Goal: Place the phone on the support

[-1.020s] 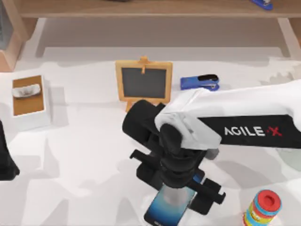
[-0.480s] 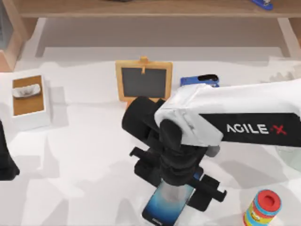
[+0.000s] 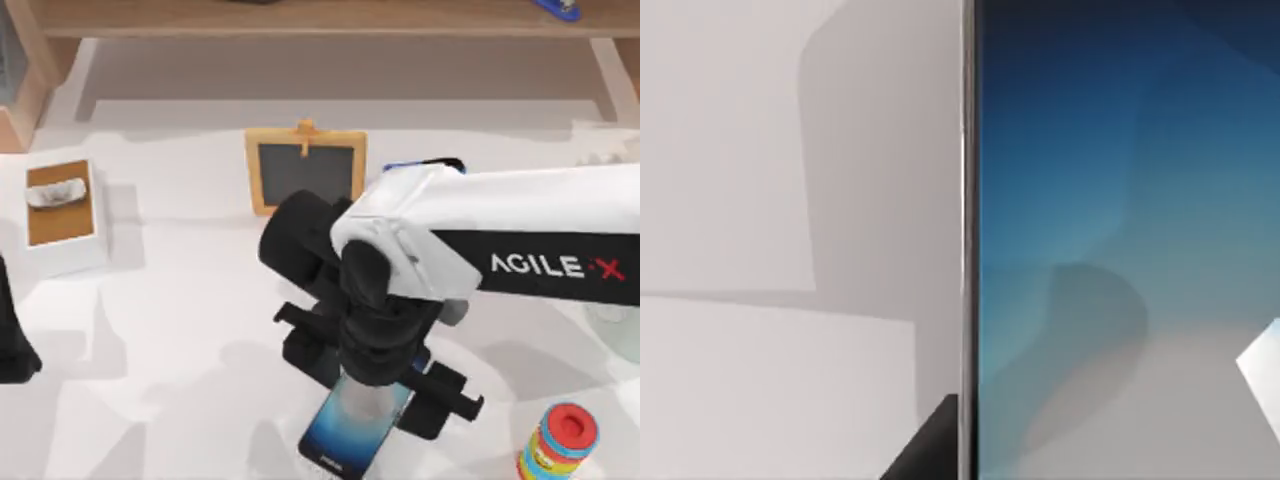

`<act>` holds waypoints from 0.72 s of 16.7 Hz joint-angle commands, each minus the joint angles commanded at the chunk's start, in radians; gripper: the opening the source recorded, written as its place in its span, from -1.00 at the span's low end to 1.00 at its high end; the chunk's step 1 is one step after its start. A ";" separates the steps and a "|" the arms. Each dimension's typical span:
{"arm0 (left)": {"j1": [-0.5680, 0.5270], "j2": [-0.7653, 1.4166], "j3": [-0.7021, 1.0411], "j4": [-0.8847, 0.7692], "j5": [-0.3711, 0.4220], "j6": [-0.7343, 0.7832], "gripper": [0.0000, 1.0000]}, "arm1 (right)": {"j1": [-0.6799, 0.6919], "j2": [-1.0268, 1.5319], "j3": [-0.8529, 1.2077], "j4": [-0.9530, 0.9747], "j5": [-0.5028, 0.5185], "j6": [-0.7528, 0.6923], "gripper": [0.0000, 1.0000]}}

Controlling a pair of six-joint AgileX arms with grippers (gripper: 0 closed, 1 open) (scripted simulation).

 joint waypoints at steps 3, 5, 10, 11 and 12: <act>0.000 0.000 0.000 0.000 0.000 0.000 1.00 | -0.059 -0.060 0.045 0.022 -0.042 -0.077 -1.00; 0.000 0.000 0.000 0.000 0.000 0.000 1.00 | -0.129 -0.109 0.076 0.050 -0.095 -0.175 -1.00; 0.000 0.000 0.000 0.000 0.000 0.000 1.00 | -0.389 -0.218 0.132 0.149 -0.291 -0.570 -1.00; 0.000 0.000 0.000 0.000 0.000 0.000 1.00 | -0.453 -0.234 0.137 0.169 -0.335 -0.667 -1.00; 0.000 0.000 0.000 0.000 0.000 0.000 1.00 | -0.518 -0.248 0.140 0.189 -0.380 -0.768 -1.00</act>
